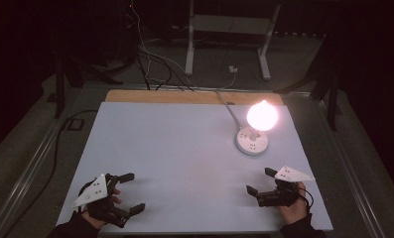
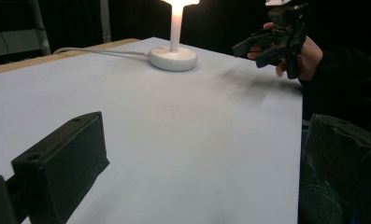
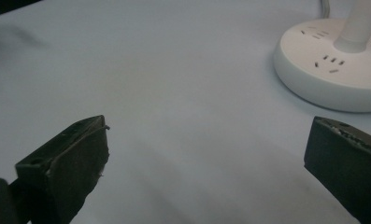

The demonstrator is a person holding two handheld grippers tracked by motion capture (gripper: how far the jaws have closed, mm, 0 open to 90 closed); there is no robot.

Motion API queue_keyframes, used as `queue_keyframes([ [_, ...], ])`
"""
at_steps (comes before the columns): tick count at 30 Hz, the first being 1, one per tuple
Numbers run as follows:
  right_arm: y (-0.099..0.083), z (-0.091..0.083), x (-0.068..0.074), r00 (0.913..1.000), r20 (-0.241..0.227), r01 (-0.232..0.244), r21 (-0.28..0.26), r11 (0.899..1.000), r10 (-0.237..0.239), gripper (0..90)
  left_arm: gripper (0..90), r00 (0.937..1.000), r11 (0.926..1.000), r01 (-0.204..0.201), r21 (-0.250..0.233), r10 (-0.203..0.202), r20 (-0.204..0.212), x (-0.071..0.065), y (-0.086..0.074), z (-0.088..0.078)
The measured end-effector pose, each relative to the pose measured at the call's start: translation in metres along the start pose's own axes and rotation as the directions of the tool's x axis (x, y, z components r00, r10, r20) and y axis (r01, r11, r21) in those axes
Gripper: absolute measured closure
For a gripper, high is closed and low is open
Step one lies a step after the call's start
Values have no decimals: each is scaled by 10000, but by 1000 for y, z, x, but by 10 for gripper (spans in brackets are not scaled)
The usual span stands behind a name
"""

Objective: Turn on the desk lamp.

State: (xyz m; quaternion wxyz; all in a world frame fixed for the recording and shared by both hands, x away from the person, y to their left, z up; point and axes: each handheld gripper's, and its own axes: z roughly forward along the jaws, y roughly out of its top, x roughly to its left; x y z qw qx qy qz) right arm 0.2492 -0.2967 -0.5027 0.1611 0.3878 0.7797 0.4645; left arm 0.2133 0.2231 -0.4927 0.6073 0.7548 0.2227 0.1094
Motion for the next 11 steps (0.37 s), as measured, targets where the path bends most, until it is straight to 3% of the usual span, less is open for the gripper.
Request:
queue_keyframes([
  [11,-8,2,0,9998,41,214,181,9996,-215,0,4,10000,10000,14,34,-14,28,0,-1,1],
])
